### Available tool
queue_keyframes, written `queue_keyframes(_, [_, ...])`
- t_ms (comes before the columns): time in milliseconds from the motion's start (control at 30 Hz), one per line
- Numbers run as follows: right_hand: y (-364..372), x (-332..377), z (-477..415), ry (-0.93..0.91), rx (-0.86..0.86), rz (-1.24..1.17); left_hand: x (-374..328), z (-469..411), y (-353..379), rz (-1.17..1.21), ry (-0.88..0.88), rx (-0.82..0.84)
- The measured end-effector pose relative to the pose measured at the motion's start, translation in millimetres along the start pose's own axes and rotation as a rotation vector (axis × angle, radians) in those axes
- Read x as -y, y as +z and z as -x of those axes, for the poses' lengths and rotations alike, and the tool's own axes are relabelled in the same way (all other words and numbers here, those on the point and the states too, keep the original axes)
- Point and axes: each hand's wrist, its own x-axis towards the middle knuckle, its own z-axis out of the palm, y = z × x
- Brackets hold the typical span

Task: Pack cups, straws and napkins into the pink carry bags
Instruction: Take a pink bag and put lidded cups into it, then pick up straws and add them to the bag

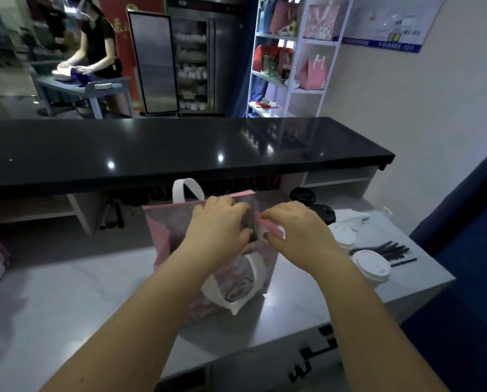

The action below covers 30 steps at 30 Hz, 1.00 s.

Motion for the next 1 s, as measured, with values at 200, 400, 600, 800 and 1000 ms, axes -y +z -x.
queue_keyframes(200, [-32, -71, 84, 0.146, -0.030, 0.011, -108, -8, 40, 0.031, 0.060, -0.028])
queue_keyframes(400, [-40, -148, 193, 0.381, -0.032, -0.044, -223, 3, 102, 0.107, 0.126, 0.023])
queue_keyframes(600, [-19, -199, 291, 0.523, 0.010, -0.126, -304, 37, 166, 0.143, 0.098, 0.138])
queue_keyframes(800, [-3, -230, 342, 0.597, 0.054, -0.179, -345, 63, 213, 0.169, 0.092, 0.239])
queue_keyframes(1000, [12, -268, 350, 0.669, 0.078, -0.226, -365, 40, 241, 0.165, 0.062, 0.328])
